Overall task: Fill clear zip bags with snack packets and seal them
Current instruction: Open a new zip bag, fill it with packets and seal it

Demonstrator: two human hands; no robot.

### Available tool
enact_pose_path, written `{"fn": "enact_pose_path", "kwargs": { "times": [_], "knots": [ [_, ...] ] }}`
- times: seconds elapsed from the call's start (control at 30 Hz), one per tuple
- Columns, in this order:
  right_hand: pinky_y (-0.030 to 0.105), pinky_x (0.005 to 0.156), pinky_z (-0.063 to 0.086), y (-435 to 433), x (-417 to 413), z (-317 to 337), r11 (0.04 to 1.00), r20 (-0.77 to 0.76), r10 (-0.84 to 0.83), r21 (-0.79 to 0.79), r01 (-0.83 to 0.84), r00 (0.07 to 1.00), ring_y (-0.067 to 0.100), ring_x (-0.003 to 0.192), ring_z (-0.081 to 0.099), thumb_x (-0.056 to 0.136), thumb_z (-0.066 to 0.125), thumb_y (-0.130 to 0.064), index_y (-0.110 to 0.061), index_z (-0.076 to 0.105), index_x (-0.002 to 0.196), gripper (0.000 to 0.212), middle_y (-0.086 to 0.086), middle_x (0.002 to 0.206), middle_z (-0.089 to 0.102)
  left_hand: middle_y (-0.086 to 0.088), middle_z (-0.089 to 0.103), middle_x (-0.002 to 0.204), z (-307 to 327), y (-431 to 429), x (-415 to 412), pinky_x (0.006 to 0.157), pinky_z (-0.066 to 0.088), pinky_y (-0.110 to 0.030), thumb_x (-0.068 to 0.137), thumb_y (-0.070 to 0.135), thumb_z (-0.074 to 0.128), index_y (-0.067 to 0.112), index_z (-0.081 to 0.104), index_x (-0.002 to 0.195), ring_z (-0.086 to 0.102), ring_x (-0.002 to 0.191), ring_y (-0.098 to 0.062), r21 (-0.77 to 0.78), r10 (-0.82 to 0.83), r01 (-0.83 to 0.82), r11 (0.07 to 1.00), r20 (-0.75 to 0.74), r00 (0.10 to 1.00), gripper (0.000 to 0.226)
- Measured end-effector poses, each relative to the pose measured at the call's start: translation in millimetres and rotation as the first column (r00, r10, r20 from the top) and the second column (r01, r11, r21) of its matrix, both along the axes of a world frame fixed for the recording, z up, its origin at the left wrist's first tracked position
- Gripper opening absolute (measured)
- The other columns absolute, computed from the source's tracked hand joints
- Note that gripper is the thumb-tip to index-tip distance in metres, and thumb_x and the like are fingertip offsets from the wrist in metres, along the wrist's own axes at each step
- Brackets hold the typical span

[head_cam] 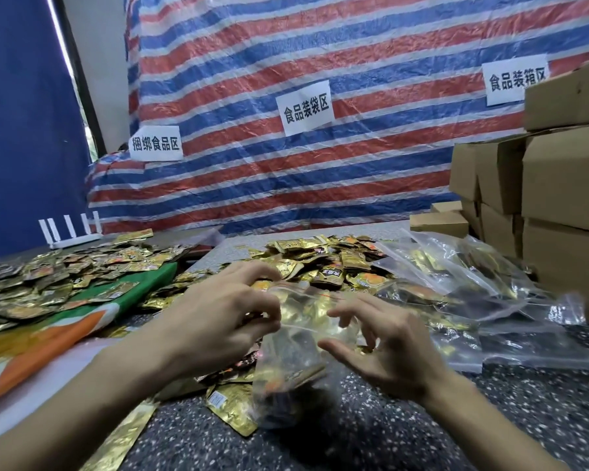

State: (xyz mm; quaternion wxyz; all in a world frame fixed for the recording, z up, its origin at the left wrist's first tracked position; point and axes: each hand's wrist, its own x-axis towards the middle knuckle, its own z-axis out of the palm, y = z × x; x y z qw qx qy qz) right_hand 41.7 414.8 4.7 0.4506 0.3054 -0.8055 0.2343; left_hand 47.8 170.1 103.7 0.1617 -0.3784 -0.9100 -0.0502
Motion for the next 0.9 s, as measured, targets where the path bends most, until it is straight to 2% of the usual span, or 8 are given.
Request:
{"fn": "enact_pose_path", "kwargs": {
  "times": [0.07, 0.13, 0.2, 0.33, 0.43, 0.67, 0.77, 0.9],
  "knots": [
    [0.001, 0.053, 0.033, 4, 0, 14, 0.998, 0.08, 0.008, 0.067, -0.013, 0.997, -0.017, 0.06, 0.048, 0.083, 0.062, -0.059, -0.024, 0.07, 0.086, 0.036, -0.023, 0.079, 0.055, 0.026, 0.036, 0.135, 3, -13, -2, 0.1, 0.039, -0.02, 0.09, 0.05, 0.056, 0.037, 0.071, 0.091, 0.041, 0.114, 0.01, 0.067, 0.016, -0.017, 0.998, 0.025, 1.0, 0.02],
    [0.019, 0.054, 0.049, 8, -2, 25, 0.989, 0.26, 0.037, 0.128, -0.072, 0.965, -0.003, 0.071, 0.061, 0.083, 0.061, -0.059, -0.03, 0.068, 0.082, 0.03, -0.023, 0.083, 0.057, 0.021, 0.044, 0.122, 7, -25, -5, 0.093, 0.041, -0.017, 0.085, 0.053, 0.055, 0.036, 0.072, 0.09, 0.045, 0.108, 0.009, 0.129, 0.026, -0.032, 0.991, 0.047, 0.999, 0.025],
    [0.034, 0.073, 0.055, 8, -4, 30, 0.971, 0.397, 0.008, 0.216, -0.102, 0.918, 0.008, 0.088, 0.062, 0.085, 0.068, -0.049, -0.029, 0.068, 0.086, 0.02, -0.016, 0.1, 0.059, 0.018, 0.05, 0.107, 9, -35, -7, 0.085, 0.044, -0.017, 0.082, 0.052, 0.057, 0.036, 0.074, 0.09, 0.049, 0.099, 0.006, 0.169, 0.041, -0.052, 0.984, 0.068, 0.997, 0.024],
    [0.034, 0.095, 0.052, 6, -4, 36, 0.975, 0.401, 0.032, 0.189, -0.116, 0.916, 0.007, 0.114, 0.054, 0.086, 0.075, -0.019, -0.023, 0.07, 0.091, 0.008, -0.008, 0.122, 0.051, 0.016, 0.062, 0.094, 7, -46, -7, 0.071, 0.045, -0.012, 0.084, 0.037, 0.067, 0.033, 0.075, 0.086, 0.056, 0.09, 0.002, 0.284, 0.04, -0.071, 0.956, 0.115, 0.993, 0.01],
    [0.031, 0.099, 0.051, 4, 2, 50, 0.984, 0.361, 0.031, 0.153, -0.092, 0.932, 0.006, 0.122, 0.049, 0.087, 0.075, -0.017, -0.021, 0.07, 0.085, 0.007, -0.005, 0.135, 0.046, 0.014, 0.07, 0.09, 5, -48, -5, 0.073, 0.051, -0.014, 0.087, 0.016, 0.072, 0.025, 0.078, 0.088, 0.064, 0.084, 0.0, 0.383, 0.013, -0.062, 0.922, 0.127, 0.992, 0.011],
    [0.04, 0.069, 0.06, 4, 27, 92, 0.994, 0.501, 0.087, 0.011, -0.108, 0.861, 0.019, 0.077, 0.07, 0.083, 0.075, -0.004, -0.01, 0.073, 0.095, 0.014, 0.005, 0.083, 0.073, 0.009, 0.069, 0.084, 12, -50, 4, 0.07, 0.056, -0.015, 0.08, 0.006, 0.077, 0.028, 0.067, 0.102, 0.067, 0.078, 0.0, 0.547, -0.009, 0.002, 0.837, 0.01, 1.0, 0.033],
    [0.024, 0.066, 0.06, 14, 41, 111, 0.969, 0.541, 0.238, -0.189, -0.16, 0.806, 0.015, 0.073, 0.074, 0.073, 0.081, -0.009, -0.013, 0.072, 0.1, 0.029, 0.004, 0.083, 0.076, 0.003, 0.071, 0.083, 15, -58, 3, 0.071, 0.059, -0.021, 0.076, 0.007, 0.08, 0.021, 0.068, 0.105, 0.07, 0.079, -0.007, 0.652, -0.019, 0.004, 0.759, 0.016, 1.0, 0.033],
    [0.02, 0.066, 0.057, 21, 40, 117, 0.949, 0.664, 0.292, -0.29, -0.123, 0.688, 0.017, 0.072, 0.074, 0.069, 0.083, -0.013, -0.01, 0.077, 0.086, 0.018, 0.006, 0.082, 0.077, 0.0, 0.073, 0.085, 8, -51, 1, 0.072, 0.059, -0.023, 0.074, 0.006, 0.081, 0.017, 0.069, 0.097, 0.071, 0.08, -0.012, 0.725, -0.075, -0.053, 0.687, 0.143, 0.987, 0.028]
  ]
}}
